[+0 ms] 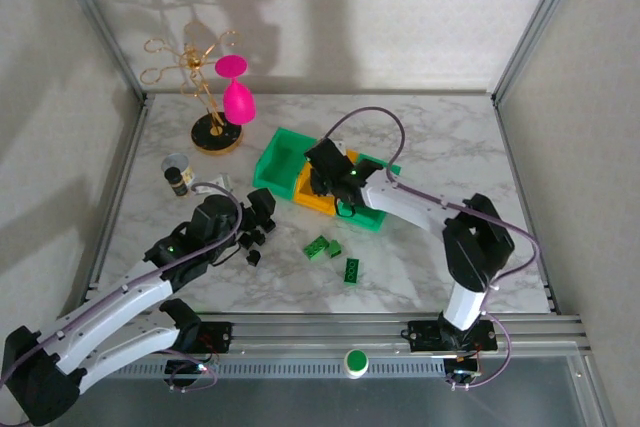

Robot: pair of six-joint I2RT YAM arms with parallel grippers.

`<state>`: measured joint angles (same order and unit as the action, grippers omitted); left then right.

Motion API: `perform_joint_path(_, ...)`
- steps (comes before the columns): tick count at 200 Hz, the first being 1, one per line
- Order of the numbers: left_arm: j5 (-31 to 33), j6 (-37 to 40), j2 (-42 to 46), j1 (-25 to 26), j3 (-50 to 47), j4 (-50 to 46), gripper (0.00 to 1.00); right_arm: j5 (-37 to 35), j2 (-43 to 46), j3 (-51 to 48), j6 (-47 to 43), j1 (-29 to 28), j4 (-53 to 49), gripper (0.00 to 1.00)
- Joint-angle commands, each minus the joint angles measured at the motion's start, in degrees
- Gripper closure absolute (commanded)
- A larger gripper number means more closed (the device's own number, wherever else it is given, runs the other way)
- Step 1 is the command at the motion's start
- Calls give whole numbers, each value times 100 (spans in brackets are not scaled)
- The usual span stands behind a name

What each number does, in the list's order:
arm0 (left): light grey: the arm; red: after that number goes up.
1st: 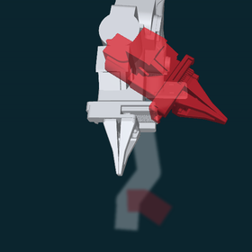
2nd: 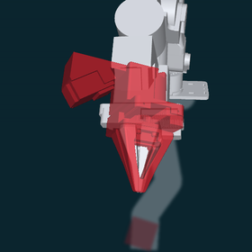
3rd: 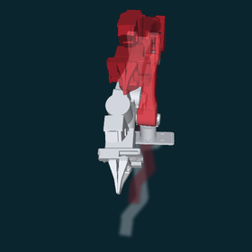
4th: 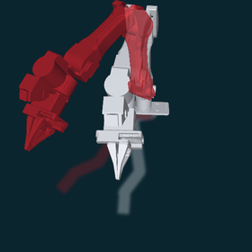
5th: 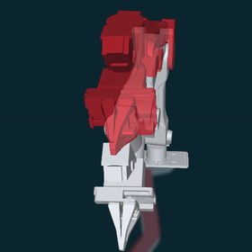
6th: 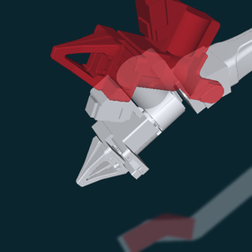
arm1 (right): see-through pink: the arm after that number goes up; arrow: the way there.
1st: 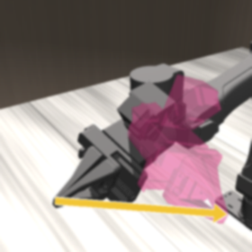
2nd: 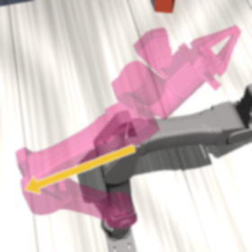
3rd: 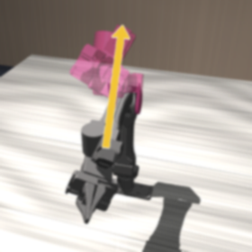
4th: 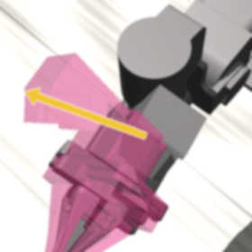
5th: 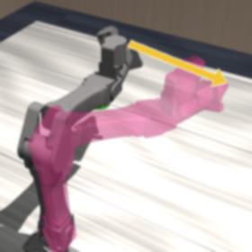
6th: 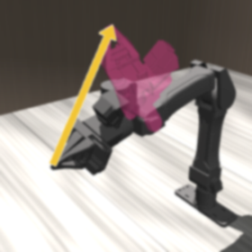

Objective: Sort the legos into containers by color
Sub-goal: Place the lego in the container.

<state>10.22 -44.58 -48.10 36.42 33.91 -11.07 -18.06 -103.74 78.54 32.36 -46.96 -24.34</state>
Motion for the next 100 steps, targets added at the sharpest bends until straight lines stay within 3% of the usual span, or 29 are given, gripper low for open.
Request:
perform_joint_path(1,-149,153,-100,-112,128,279,0,-83,-352,301,-220,142,167,66)
perform_joint_path(100,-343,204,-385,-311,28,517,0,212,-1362,815,-485,520,333,61)
